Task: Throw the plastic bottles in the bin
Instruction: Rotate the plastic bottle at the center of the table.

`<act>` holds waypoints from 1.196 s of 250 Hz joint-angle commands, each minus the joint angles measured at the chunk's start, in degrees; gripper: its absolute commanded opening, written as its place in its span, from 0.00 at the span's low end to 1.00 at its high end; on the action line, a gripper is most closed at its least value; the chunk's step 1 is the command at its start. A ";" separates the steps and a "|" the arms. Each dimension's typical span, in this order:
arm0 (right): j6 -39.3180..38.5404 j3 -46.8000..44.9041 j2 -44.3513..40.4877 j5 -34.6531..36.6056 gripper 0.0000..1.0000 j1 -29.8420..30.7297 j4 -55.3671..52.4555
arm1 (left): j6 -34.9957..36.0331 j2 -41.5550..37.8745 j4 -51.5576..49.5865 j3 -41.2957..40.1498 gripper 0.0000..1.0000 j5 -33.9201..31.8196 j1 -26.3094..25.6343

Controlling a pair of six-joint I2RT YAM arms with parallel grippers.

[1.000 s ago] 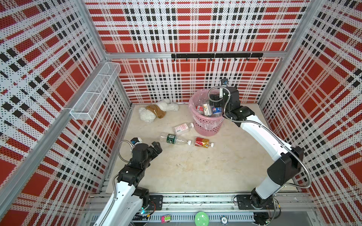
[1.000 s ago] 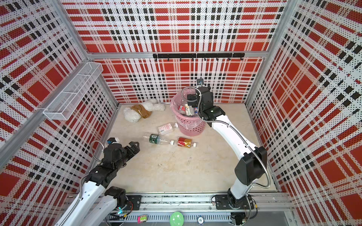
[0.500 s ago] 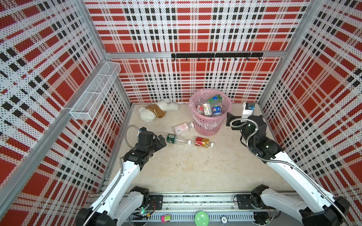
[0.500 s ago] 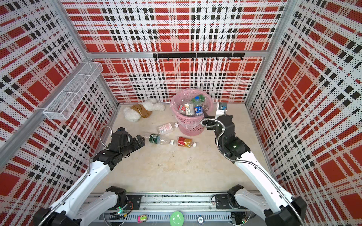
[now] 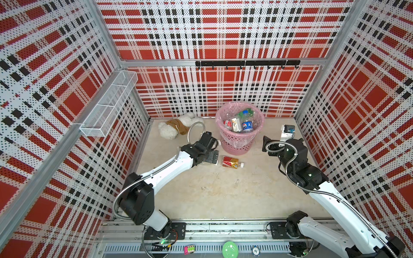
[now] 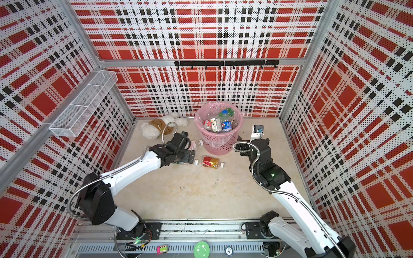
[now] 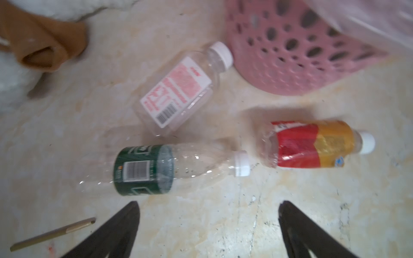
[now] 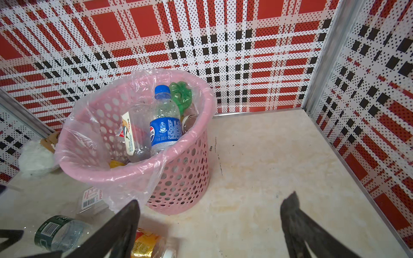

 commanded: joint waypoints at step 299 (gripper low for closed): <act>2.00 -3.32 -6.66 1.48 1.00 -0.40 -1.60 | 20.62 18.63 4.44 8.97 0.99 15.84 -7.46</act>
